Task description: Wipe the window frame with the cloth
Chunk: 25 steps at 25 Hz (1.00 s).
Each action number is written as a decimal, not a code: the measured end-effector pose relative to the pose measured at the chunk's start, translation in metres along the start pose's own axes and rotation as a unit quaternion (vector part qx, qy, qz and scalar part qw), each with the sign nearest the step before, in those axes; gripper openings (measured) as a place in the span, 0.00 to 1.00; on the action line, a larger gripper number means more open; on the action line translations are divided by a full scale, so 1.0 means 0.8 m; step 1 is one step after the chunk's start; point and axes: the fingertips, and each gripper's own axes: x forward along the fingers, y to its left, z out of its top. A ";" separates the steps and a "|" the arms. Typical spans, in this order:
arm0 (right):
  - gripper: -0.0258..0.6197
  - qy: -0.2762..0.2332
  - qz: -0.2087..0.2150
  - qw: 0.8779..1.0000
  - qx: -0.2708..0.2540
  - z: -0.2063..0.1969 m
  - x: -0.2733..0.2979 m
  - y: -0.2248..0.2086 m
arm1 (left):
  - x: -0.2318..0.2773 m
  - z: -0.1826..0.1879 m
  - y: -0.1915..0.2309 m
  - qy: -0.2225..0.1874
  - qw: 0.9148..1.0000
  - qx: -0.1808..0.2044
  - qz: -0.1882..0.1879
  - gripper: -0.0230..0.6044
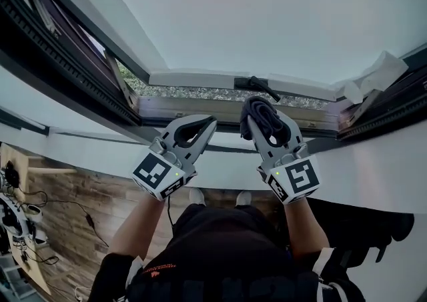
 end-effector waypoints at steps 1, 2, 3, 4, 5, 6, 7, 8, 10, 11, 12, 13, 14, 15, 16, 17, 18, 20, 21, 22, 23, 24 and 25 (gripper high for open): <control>0.20 -0.001 -0.002 1.000 0.001 0.000 -0.005 -0.002 | 0.003 0.001 -0.004 -0.001 1.000 0.003 -0.003 0.07; 0.20 -0.002 -0.003 1.000 0.001 0.001 -0.009 -0.004 | 0.006 0.002 -0.008 -0.002 1.000 0.004 -0.005 0.07; 0.20 -0.002 -0.004 1.000 0.000 0.002 -0.013 -0.005 | 0.008 0.002 -0.012 -0.001 1.000 0.005 -0.007 0.07; 0.20 -0.003 -0.005 1.000 0.001 0.002 -0.017 -0.007 | 0.011 0.003 -0.015 0.000 1.000 0.004 -0.008 0.07; 0.20 -0.003 -0.007 1.000 0.001 0.002 -0.021 -0.008 | 0.013 0.004 -0.018 -0.001 1.000 0.003 -0.009 0.07; 0.20 -0.003 -0.008 1.000 0.001 0.003 -0.025 -0.010 | 0.015 0.006 -0.020 -0.002 1.000 0.001 -0.008 0.07; 0.20 -0.003 -0.009 1.000 0.002 0.002 -0.028 -0.011 | 0.018 0.007 -0.022 -0.003 1.000 0.001 -0.007 0.07; 0.20 -0.004 -0.011 1.000 0.004 0.002 -0.031 -0.013 | 0.020 0.009 -0.024 -0.004 1.000 0.001 -0.008 0.07; 0.20 -0.004 -0.014 1.000 0.007 0.000 -0.037 -0.015 | 0.023 0.010 -0.029 -0.006 1.000 0.003 -0.014 0.07; 0.20 -0.004 -0.014 1.000 0.007 0.000 -0.039 -0.015 | 0.024 0.010 -0.032 -0.006 1.000 0.002 -0.016 0.07; 0.20 -0.003 -0.015 1.000 0.007 0.001 -0.041 -0.016 | 0.025 0.009 -0.034 -0.005 1.000 0.002 -0.017 0.07; 0.20 -0.003 -0.015 1.000 0.007 0.001 -0.043 -0.016 | 0.026 0.009 -0.035 -0.005 1.000 0.001 -0.017 0.07; 0.20 -0.003 -0.016 1.000 0.007 0.001 -0.045 -0.016 | 0.027 0.010 -0.037 -0.006 1.000 0.002 -0.018 0.07; 0.20 -0.003 -0.016 1.000 0.008 0.001 -0.046 -0.017 | 0.029 0.010 -0.039 -0.007 1.000 0.002 -0.019 0.07; 0.20 -0.003 -0.016 1.000 0.009 0.000 -0.048 -0.018 | 0.030 0.010 -0.041 -0.008 1.000 0.002 -0.019 0.07; 0.20 -0.003 -0.016 1.000 0.009 0.000 -0.049 -0.018 | 0.031 0.009 -0.043 -0.008 1.000 0.001 -0.019 0.07; 0.20 -0.003 -0.016 1.000 0.009 -0.001 -0.051 -0.018 | 0.031 0.010 -0.044 -0.009 1.000 0.000 -0.019 0.07; 0.20 -0.002 -0.015 1.000 0.010 -0.003 -0.052 -0.018 | 0.031 0.010 -0.044 -0.010 1.000 -0.002 -0.016 0.07; 0.20 -0.001 -0.014 1.000 0.011 -0.003 -0.052 -0.018 | 0.030 0.010 -0.044 -0.009 1.000 -0.004 -0.015 0.07; 0.20 0.000 -0.013 1.000 0.011 -0.004 -0.051 -0.017 | 0.029 0.010 -0.044 -0.009 1.000 -0.006 -0.014 0.07; 0.20 0.002 -0.012 1.000 0.012 -0.006 -0.050 -0.016 | 0.029 0.011 -0.043 -0.008 1.000 -0.007 -0.013 0.07; 0.20 0.003 -0.011 1.000 0.012 -0.007 -0.048 -0.015 | 0.028 0.011 -0.043 -0.008 1.000 -0.006 -0.012 0.07; 0.20 0.004 -0.009 1.000 0.012 -0.008 -0.047 -0.014 | 0.028 0.010 -0.042 -0.008 1.000 -0.006 -0.011 0.07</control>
